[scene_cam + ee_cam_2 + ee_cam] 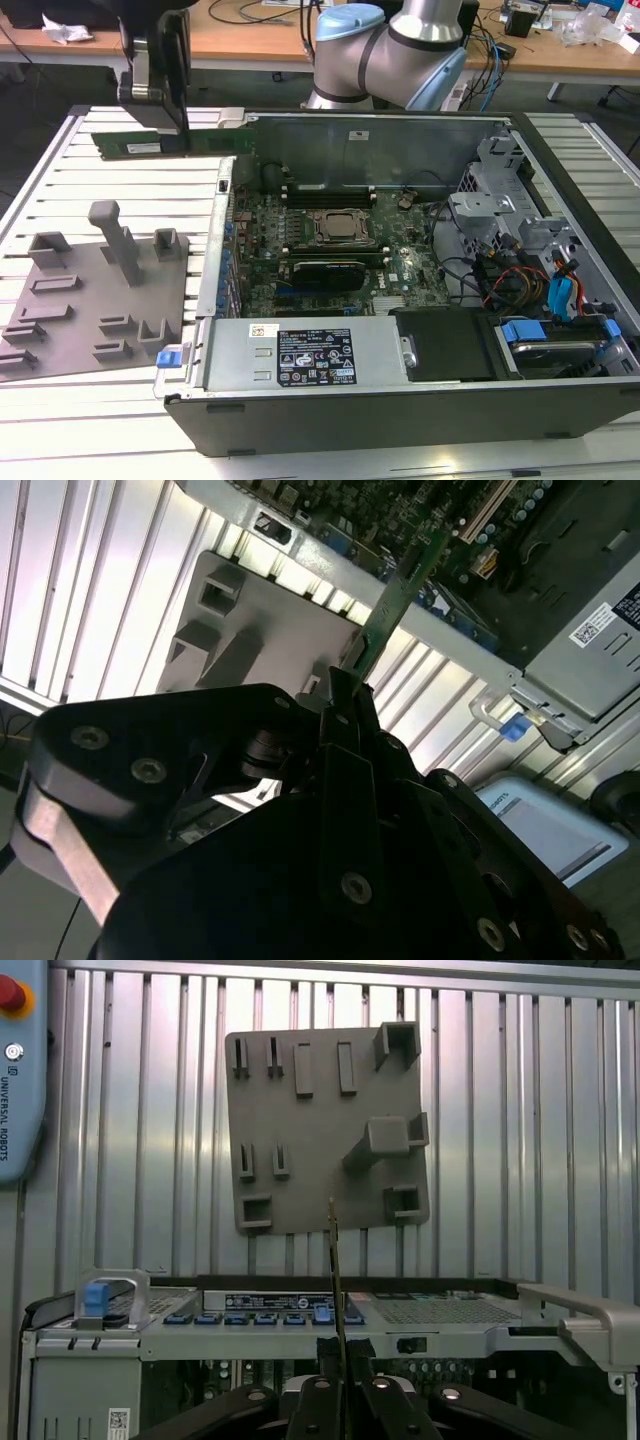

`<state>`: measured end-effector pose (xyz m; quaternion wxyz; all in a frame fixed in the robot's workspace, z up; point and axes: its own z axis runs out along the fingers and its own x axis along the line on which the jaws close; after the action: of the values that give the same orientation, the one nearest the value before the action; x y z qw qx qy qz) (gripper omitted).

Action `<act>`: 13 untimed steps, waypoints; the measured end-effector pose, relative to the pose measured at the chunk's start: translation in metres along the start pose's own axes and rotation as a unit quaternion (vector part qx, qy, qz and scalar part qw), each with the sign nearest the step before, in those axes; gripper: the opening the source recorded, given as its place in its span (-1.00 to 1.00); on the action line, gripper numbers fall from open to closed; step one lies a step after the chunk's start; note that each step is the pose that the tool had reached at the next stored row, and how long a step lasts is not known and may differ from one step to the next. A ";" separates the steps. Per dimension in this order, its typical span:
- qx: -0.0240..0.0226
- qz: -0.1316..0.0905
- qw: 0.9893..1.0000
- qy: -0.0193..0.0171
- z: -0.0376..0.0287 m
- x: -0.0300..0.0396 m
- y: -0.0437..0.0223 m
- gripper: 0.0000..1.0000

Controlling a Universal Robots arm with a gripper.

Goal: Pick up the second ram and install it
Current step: 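Pick up the second ram and move it above second insertion slot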

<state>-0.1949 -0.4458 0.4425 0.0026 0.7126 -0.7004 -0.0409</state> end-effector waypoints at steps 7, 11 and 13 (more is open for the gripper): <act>0.000 0.000 1.000 0.000 0.0090 0.0005 -0.0029 -0.72; 0.000 0.000 1.000 0.000 0.0162 0.0009 -0.0033 -0.72; 0.000 0.000 1.000 0.000 0.0206 0.0012 -0.0037 -0.72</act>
<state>-0.1924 -0.4458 0.4218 0.0027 0.7126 -0.7004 -0.0410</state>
